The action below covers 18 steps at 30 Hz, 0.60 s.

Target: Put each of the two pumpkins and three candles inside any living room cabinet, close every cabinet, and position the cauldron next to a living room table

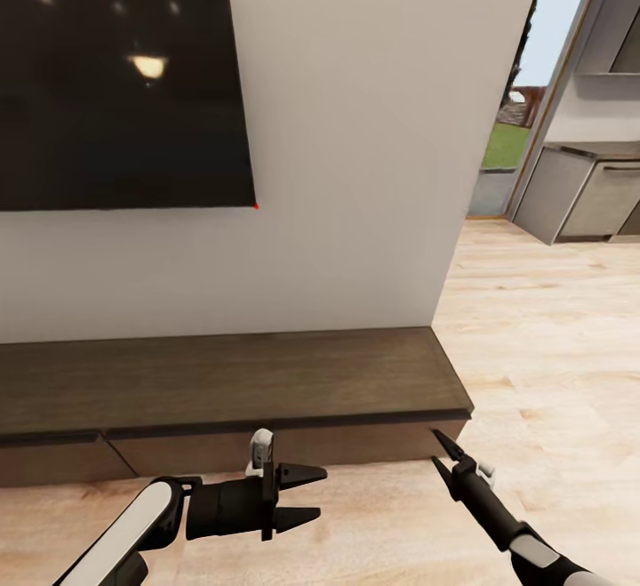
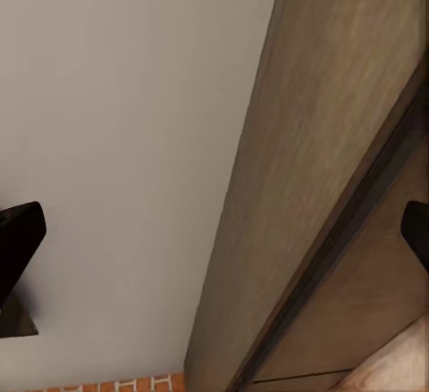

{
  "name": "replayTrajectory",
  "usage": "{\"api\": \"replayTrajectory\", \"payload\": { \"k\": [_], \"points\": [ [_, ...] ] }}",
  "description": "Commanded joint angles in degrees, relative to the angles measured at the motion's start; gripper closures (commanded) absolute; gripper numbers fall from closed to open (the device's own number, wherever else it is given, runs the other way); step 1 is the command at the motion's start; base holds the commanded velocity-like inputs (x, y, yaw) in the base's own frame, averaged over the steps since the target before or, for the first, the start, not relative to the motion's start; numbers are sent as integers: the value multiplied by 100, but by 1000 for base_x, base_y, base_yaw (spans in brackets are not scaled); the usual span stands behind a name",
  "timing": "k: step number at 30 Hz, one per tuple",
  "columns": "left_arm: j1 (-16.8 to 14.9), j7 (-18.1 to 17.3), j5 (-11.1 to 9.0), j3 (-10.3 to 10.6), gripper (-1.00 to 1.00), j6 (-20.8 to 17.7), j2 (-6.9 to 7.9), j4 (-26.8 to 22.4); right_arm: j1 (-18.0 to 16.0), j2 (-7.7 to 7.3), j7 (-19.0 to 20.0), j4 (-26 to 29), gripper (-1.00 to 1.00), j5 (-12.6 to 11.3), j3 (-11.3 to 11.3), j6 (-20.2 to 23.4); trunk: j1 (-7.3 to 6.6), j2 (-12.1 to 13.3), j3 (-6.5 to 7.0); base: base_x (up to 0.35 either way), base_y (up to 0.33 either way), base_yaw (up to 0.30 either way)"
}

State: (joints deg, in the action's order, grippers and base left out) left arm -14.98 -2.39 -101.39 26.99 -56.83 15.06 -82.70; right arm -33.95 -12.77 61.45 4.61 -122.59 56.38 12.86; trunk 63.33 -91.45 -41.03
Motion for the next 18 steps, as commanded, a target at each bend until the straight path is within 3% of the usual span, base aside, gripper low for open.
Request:
{"api": "replayTrajectory", "payload": {
  "k": [1,9,13,18],
  "points": [
    [-5,-25,25,8,-100,-4,-2,-10,-4,-10,119,-63,-100,-61,42,65,22,-44,-23,0,0,0],
    [-5,-25,48,8,-100,-4,-3,-44,-4,-83,1015,-219,-100,-31,45,207,198,-365,-167,0,0,0],
    [-5,-25,49,8,-100,-6,-7,-44,-4,-183,1159,-223,-100,-43,48,224,286,-525,-239,0,0,0],
    [-5,-25,49,8,-100,-4,-6,-45,-4,-207,1133,-221,-100,-35,48,233,396,-726,-328,0,0,0]
  ]
}}
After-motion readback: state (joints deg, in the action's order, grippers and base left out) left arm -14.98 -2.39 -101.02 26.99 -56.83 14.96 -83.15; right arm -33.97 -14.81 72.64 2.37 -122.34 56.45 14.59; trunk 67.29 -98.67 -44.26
